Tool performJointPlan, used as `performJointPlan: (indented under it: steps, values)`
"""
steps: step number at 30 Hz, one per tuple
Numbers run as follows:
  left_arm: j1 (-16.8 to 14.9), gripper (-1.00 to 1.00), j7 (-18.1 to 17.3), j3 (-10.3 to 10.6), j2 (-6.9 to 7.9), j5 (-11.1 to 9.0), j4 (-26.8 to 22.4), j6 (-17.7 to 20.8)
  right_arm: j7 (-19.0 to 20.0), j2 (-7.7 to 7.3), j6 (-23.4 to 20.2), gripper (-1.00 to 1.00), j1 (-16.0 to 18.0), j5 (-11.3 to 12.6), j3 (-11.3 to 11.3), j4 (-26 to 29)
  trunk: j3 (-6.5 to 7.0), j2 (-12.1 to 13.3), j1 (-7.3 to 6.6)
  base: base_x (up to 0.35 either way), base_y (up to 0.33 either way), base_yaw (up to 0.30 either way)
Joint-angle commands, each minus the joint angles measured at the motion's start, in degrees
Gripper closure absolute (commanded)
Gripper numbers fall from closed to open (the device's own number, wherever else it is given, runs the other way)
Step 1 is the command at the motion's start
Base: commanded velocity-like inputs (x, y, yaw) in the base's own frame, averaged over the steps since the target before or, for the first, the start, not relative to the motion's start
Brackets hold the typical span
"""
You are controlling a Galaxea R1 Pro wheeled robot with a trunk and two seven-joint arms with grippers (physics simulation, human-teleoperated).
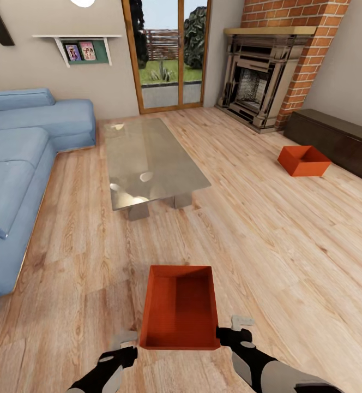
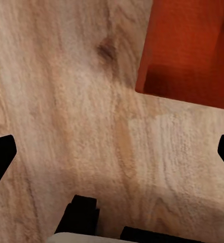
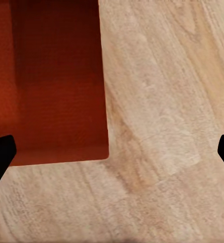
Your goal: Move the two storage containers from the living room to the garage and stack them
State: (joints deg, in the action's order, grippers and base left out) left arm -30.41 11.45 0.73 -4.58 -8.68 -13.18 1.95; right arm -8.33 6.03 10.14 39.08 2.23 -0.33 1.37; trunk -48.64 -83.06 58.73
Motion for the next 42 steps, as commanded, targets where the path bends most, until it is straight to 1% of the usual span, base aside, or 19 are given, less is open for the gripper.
performJointPlan:
  steps: [1, 3, 5, 8, 9, 11, 13, 16, 22, 30, 39, 42]
  values:
    - [0.0, -1.00, 0.2, 0.2, -0.53, 0.4, 0.0, 0.0, 0.0, 0.07, 0.3, -1.00, 0.0, 0.2, 0.0, -0.1, -0.04, 0.0, 0.00, 0.000, 0.000, 0.000]
    - [0.0, -1.00, 0.2, 0.8, -1.24, 2.8, 0.1, -0.2, 0.5, 0.20, 0.3, -1.00, 0.0, 0.0, 0.1, -0.1, -0.04, 0.0, 0.00, 0.000, 0.000, 0.000]
    - [0.0, -1.00, 0.2, 2.0, -1.64, 7.2, 0.2, -0.5, 0.9, 0.32, 0.2, -1.00, 0.0, -0.5, 0.3, -0.2, -0.04, 0.0, 0.00, 0.000, 0.000, 0.000]
    - [0.0, -1.00, 0.2, 2.5, -1.71, 9.0, 0.0, -1.2, 1.2, 0.27, 0.1, -1.00, 0.0, -0.6, 0.4, -0.2, -0.04, 0.0, 0.00, 0.000, 0.000, 0.000]
    - [0.0, -1.00, 0.2, 2.6, -1.76, 9.7, 0.0, -2.5, 1.3, 0.28, 0.1, -1.00, 0.0, -0.7, 0.4, -0.2, -0.04, 0.0, 0.00, 0.000, 0.000, 0.000]
    - [0.0, -1.00, 0.2, 2.7, -1.78, 10.7, 0.2, -6.4, 1.4, 0.28, 0.1, -1.00, 0.0, -0.8, 0.5, -0.2, -0.04, 0.0, 0.00, 0.000, 0.000, 0.000]
    - [0.0, -1.00, 0.2, 2.8, -1.72, 11.2, 0.4, -10.3, 1.5, 0.24, 0.2, -1.00, 0.0, -0.7, 0.5, -0.2, -0.04, 0.0, 0.00, 0.000, 0.000, 0.000]
    - [0.0, -1.00, 0.2, 2.8, -1.71, 11.3, 0.4, -11.7, 1.6, 0.22, 0.2, -1.00, 0.0, -0.7, 0.5, -0.2, -0.04, 0.0, 0.00, 0.000, 0.000, 0.000]
    - [0.0, -1.00, 0.3, 2.8, -1.74, 11.3, 0.4, -12.4, 1.6, 0.05, -0.1, -1.00, 0.0, -0.6, 0.5, -0.2, -0.04, 0.0, 0.00, 0.000, 0.000, 0.000]
    - [0.0, -1.00, 0.3, 2.7, -1.69, 10.6, 0.4, -12.3, 1.6, 0.14, 0.1, -1.00, 0.0, -0.6, 0.5, -0.2, -0.04, 0.0, 0.00, 0.000, 0.000, 0.000]
    - [0.0, -1.00, 0.3, 2.6, -1.66, 10.6, 0.4, -12.3, 1.6, 0.29, 0.2, -1.00, 0.0, -0.7, 0.5, -0.2, -0.04, 0.0, 0.00, 0.001, 0.000, 0.000]
    - [0.0, -1.00, 0.3, 2.5, -1.62, 10.5, 0.3, -12.4, 1.6, 0.30, 0.2, -1.00, 0.0, -0.7, 0.6, -0.2, -0.04, 0.0, 0.00, 0.199, 0.000, 0.000]
